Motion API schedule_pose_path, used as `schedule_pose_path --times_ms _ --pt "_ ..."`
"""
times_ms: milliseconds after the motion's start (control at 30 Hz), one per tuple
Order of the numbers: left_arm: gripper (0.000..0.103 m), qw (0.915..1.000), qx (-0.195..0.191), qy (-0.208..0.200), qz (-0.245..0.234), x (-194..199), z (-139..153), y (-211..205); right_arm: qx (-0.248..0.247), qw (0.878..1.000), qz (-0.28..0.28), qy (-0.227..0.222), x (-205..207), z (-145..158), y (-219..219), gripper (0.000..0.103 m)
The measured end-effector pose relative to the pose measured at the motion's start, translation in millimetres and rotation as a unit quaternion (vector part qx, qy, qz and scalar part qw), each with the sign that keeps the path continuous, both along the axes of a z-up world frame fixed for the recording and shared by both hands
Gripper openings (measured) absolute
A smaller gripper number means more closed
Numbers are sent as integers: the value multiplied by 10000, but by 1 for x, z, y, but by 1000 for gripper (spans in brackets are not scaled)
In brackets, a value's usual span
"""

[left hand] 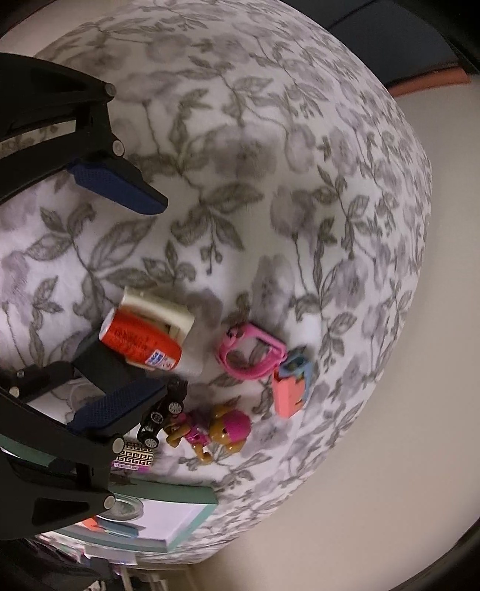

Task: Organize rigid objects
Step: 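Grasp the white watch band with the right gripper while the left grasps the LION tube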

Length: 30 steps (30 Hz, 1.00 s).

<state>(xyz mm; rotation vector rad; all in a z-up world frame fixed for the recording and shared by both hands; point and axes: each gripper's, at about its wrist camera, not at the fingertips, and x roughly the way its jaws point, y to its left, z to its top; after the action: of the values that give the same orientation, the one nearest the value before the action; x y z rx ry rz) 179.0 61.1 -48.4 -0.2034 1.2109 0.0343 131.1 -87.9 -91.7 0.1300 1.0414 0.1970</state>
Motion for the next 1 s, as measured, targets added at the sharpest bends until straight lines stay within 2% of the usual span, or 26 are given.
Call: schedule_pose_path --times_ms 133,200,300,400,533,667,733,800,967,1000 --pt "90 9996 218 -6 -158 1 -4 -10 -238 9997 52 -41 1 0 6 83" --pt "88 9993 293 -6 -227 2 -6 -13 -239 9997 85 -12 1 -2 7 78" --pt "67 9990 345 32 -295 2 -9 -16 -234 9996 121 33 1 -6 10 74" --pt "66 9991 266 46 -336 3 -12 -17 -155 9998 71 72 1 -9 9 71" --pt "66 9983 411 -19 -419 3 -12 -23 70 9999 -59 79 3 -14 2 71" --pt "65 9980 430 4 -465 3 -16 -27 71 9999 -129 38 4 -15 0 65" --pt "56 9979 377 -19 -523 3 -16 -28 36 9998 -170 21 5 -17 2 58" --pt "49 9977 340 -27 -588 3 -14 -30 77 9998 -165 17 6 -18 1 56" --pt "38 9975 284 -50 -650 2 -10 -31 216 9996 -182 36 3 -16 -6 56" --pt "28 9975 233 -64 -670 2 -9 -31 216 9996 -180 37 2 -16 -6 56"
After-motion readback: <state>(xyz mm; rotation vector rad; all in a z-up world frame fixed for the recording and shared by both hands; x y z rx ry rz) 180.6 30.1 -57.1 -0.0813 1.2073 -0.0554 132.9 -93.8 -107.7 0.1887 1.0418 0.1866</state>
